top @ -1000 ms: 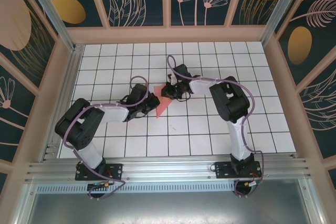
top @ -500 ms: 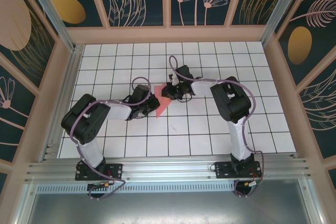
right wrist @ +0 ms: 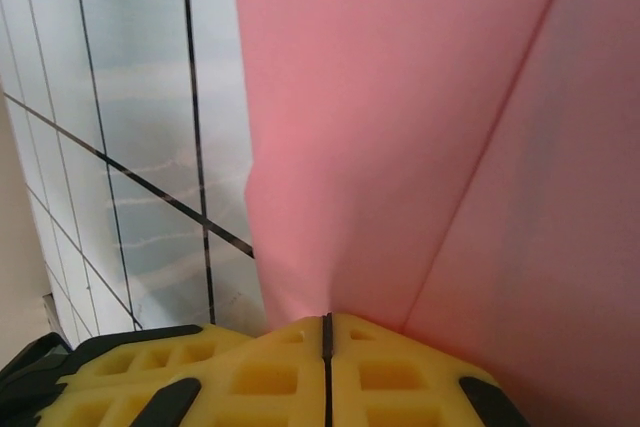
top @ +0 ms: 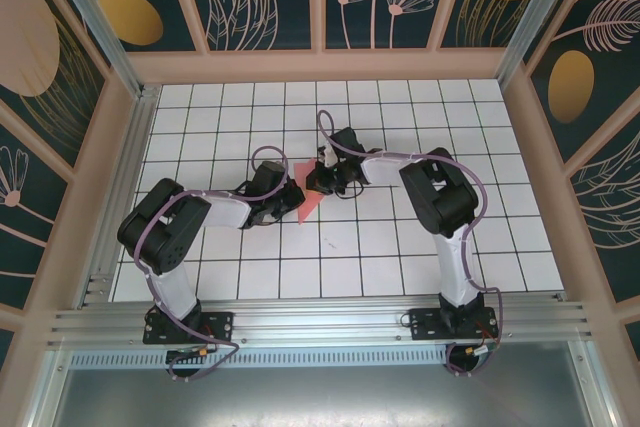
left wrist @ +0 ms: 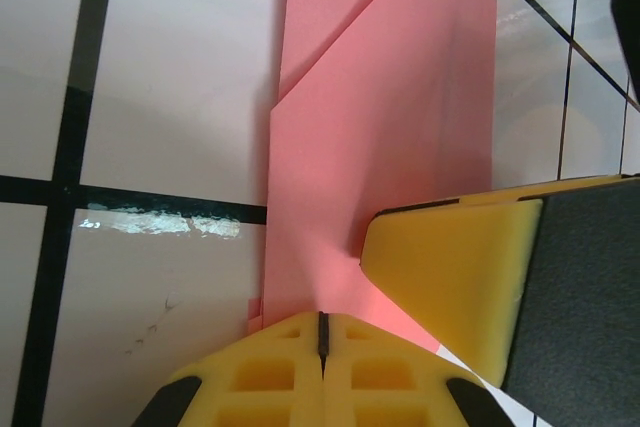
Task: Fold a paper plane with a square sheet of paper (pick it up from the middle)
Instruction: Fourth fold the wing at the center of the table.
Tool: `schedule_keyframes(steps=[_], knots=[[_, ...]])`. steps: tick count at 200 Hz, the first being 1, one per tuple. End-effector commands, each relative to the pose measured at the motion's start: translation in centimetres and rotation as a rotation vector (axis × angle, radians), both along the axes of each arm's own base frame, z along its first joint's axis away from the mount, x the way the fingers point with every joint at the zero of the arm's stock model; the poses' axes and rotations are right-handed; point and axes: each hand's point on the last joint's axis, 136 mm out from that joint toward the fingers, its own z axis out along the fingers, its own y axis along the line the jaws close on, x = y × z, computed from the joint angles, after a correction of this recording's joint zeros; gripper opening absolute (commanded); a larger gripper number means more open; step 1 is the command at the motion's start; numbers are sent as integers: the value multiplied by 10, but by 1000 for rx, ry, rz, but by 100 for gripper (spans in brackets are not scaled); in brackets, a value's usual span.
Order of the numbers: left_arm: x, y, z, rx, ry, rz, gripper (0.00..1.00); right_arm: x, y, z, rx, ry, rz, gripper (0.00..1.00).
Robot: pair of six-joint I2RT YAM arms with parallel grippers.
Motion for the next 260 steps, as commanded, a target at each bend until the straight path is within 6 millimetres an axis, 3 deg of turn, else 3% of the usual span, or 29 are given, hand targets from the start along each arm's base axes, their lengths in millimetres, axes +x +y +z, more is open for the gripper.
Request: schedule_keyframes(steps=[1, 38, 55, 74, 191, 260], knots=[[4, -2, -1, 10, -8, -21, 0, 1, -3, -9, -58, 13, -5, 6], [1, -14, 23, -61, -50, -84, 0, 3, -13, -28, -142, 60, -61, 6], [-4, -22, 39, -127, -83, -125, 4, 2, -16, -37, -164, 90, -79, 5], [-11, -26, 45, -159, -85, -156, 6, -1, -18, -45, -179, 121, -93, 5], [-19, -11, -15, 16, 78, -122, 4, -3, -20, -54, -206, 146, -104, 5], [-60, -1, -31, 54, 159, -180, 3, -3, -32, -70, -269, 175, -133, 5]])
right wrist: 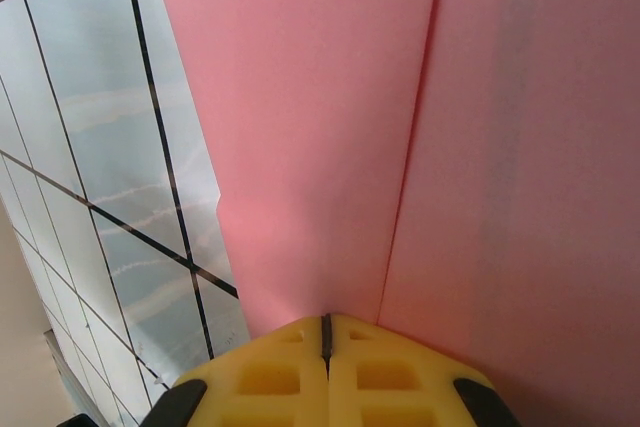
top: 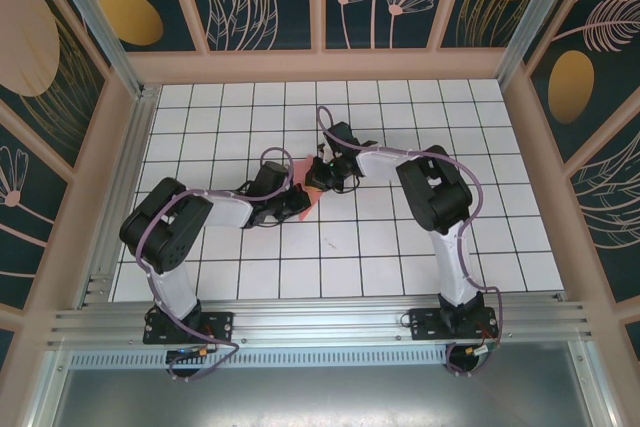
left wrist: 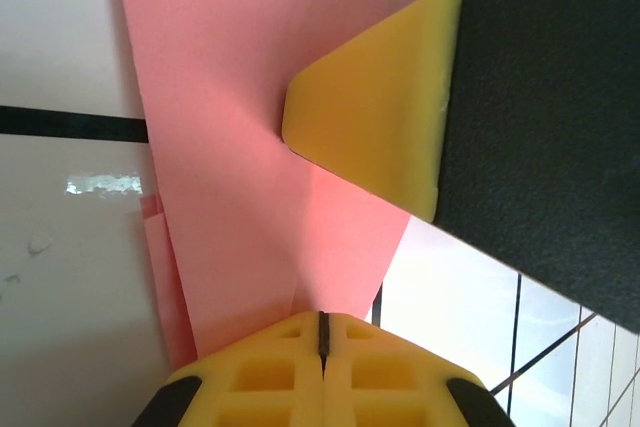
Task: Fold a paper plane with a square sheet of paper (pick it up from the middle)
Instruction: Fourth fold the wing at the center of the table.
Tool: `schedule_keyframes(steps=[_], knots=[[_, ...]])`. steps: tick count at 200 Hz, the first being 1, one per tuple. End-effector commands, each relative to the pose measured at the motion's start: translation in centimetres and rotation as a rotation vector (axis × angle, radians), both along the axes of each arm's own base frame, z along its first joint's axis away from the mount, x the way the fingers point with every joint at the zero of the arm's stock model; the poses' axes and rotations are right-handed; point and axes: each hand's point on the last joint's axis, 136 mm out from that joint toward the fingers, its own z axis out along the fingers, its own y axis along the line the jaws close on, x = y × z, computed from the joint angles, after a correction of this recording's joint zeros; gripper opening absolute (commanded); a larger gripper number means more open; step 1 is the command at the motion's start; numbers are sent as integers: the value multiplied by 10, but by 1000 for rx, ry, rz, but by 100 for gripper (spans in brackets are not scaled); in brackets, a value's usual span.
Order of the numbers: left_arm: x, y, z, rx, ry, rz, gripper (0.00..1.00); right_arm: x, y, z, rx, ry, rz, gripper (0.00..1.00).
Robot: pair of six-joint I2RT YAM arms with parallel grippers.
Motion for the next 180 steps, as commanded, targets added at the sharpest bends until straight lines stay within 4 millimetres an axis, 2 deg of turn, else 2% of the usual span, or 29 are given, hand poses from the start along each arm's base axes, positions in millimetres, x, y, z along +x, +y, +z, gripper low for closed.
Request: schedule_keyframes(steps=[1, 32, 85, 164, 167, 180], knots=[[-39, 18, -29, 97, 113, -37, 3, -14, -33, -65, -205, 102, -66, 5], [-53, 16, -30, 94, 129, -74, 1, -13, -36, -68, -213, 113, -74, 4], [-65, 12, -31, 92, 143, -107, 0, -15, -38, -74, -228, 127, -78, 4], [-98, 24, -42, 127, 197, -167, 0, -17, -39, -78, -232, 138, -80, 4], [-96, 22, -35, 115, 180, -167, 0, -17, -39, -78, -231, 137, -79, 4], [-99, 24, -34, 118, 177, -180, 0, -17, -39, -78, -233, 138, -80, 4]])
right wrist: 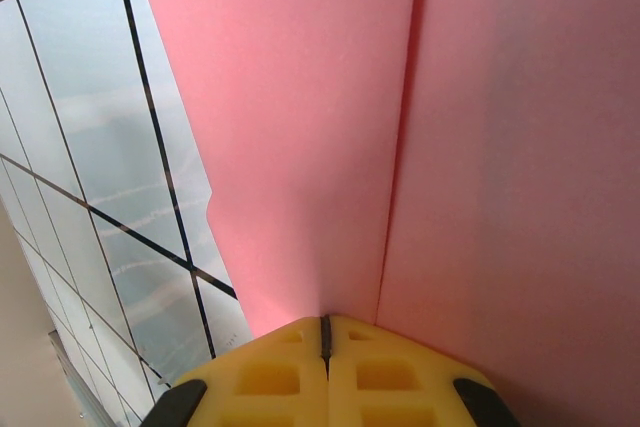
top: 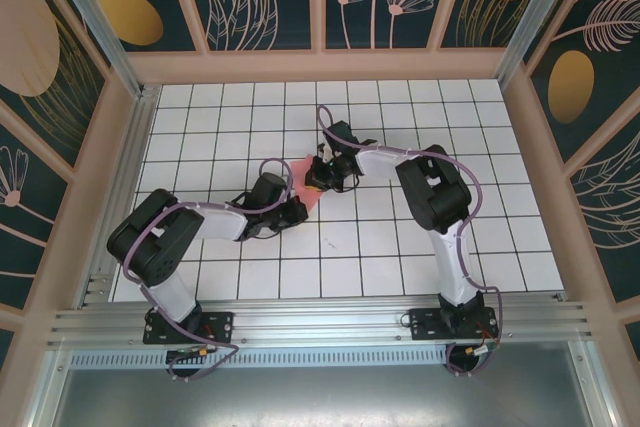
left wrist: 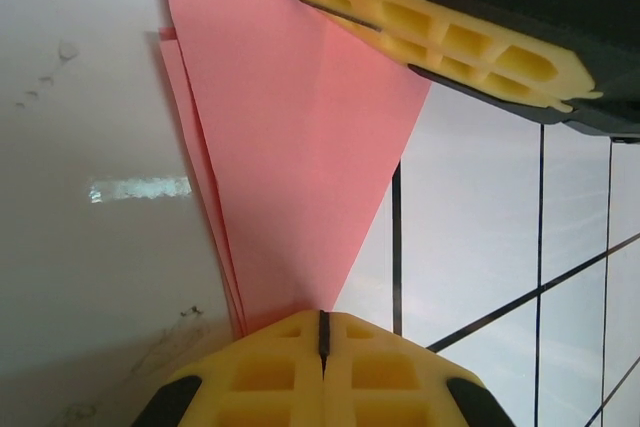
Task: Fold a paper plane with a square sheet of paper (pick it up from the middle)
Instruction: Fourth fold the wing at the center of the table.
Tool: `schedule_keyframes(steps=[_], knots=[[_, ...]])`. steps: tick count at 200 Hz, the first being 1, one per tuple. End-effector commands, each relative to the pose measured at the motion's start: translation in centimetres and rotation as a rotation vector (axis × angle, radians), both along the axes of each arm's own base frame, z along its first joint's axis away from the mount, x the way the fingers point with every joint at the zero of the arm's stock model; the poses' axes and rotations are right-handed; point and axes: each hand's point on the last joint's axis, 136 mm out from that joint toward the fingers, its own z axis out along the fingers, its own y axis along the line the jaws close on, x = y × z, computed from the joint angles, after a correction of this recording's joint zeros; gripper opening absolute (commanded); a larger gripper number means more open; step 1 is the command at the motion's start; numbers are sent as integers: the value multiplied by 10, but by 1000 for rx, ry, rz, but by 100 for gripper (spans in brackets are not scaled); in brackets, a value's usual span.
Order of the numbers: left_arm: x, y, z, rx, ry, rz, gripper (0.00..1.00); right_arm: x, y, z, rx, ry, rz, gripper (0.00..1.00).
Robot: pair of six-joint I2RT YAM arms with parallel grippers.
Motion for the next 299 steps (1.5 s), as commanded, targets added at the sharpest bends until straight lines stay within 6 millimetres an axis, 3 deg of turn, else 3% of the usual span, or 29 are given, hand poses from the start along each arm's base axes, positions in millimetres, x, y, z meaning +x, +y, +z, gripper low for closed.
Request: schedule_keyframes(steps=[1, 34, 78, 113, 194, 230, 234, 245, 267, 299], knots=[[-63, 17, -33, 89, 198, -109, 0, -17, -39, -77, -226, 116, -71, 4], [-56, 18, -9, 93, 129, -120, 0, -16, -39, -75, -225, 115, -71, 4], [4, 26, 64, -29, -67, 106, 0, -16, -37, -75, -221, 113, -69, 4], [31, 22, 84, -64, -136, 180, 0, -15, -37, -75, -213, 115, -68, 4], [35, -7, 42, -124, -30, 118, 0, -3, -27, -50, -110, 84, -81, 4], [30, 3, 17, -57, 10, 132, 0, -3, -24, -45, -84, 85, -78, 5], [26, 5, 4, -35, 35, 134, 0, -3, -24, -43, -80, 84, -80, 5], [21, 9, -4, -20, 53, 138, 0, -1, -23, -38, -64, 74, -80, 5], [12, 16, -17, -1, 80, 144, 0, 6, -17, -18, -15, 33, -72, 6], [2, 23, -27, 8, 99, 154, 0, 13, -6, 28, 73, -84, -25, 9]])
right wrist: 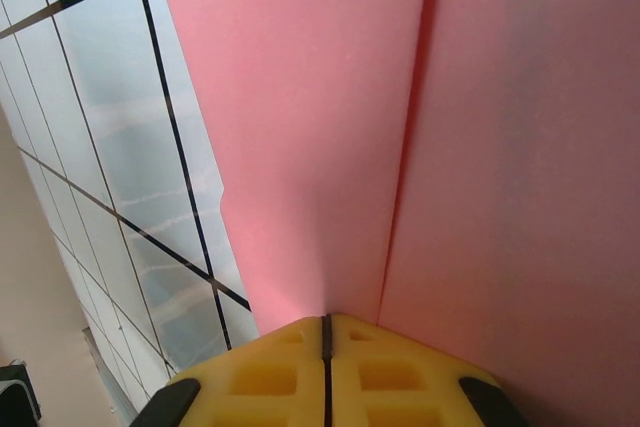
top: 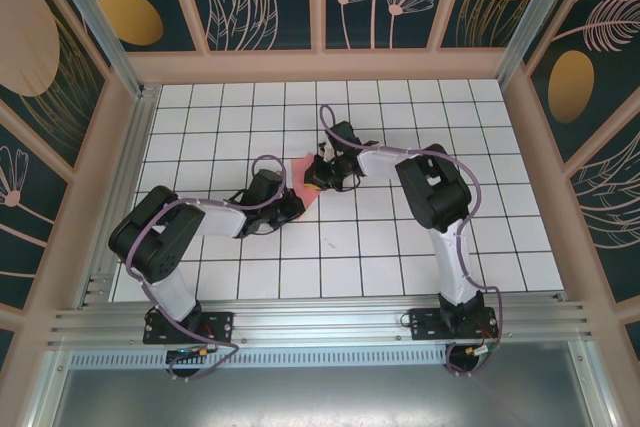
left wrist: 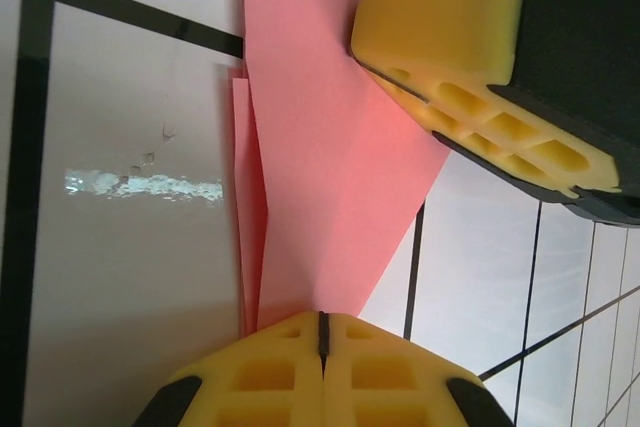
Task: Fold a paper plane with a square sheet of paper (pick it up from the middle)
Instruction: Fourth fold the wing at the center of the table.
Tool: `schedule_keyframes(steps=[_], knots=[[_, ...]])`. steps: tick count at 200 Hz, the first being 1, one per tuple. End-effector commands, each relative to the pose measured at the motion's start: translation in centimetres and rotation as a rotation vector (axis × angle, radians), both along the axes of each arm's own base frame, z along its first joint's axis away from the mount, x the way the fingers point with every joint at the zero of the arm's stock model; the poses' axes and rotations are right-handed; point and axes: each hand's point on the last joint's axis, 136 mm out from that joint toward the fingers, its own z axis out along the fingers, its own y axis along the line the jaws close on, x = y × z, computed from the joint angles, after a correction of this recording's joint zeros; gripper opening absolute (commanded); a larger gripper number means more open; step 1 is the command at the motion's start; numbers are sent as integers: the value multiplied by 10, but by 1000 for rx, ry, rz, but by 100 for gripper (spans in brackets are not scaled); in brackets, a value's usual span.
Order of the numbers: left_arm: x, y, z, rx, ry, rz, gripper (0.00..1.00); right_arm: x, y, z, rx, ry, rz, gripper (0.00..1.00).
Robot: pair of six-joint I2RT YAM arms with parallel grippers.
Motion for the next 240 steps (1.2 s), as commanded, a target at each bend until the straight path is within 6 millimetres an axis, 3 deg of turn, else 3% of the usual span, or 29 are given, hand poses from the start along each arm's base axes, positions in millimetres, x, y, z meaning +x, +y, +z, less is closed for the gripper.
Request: schedule_keyframes(steps=[1, 19, 59, 151, 182, 240], knots=[[-20, 15, -27, 53, 77, 15, 0, 7, -9, 24, 5, -89, -9, 9], [-25, 17, -33, 56, 90, 15, 0, -3, -6, 36, 11, -125, 19, 9], [-29, 17, -38, 46, 97, 9, 0, -32, 4, 26, -8, -107, 74, 7], [-29, 15, -41, 36, 101, -2, 0, -45, 15, -9, -69, -26, 122, 6], [-33, 16, -43, 38, 112, -8, 0, -29, 6, -19, -130, -45, 91, 5], [-41, 18, -48, 40, 133, -21, 0, 29, -24, -25, -161, -86, -27, 5]])
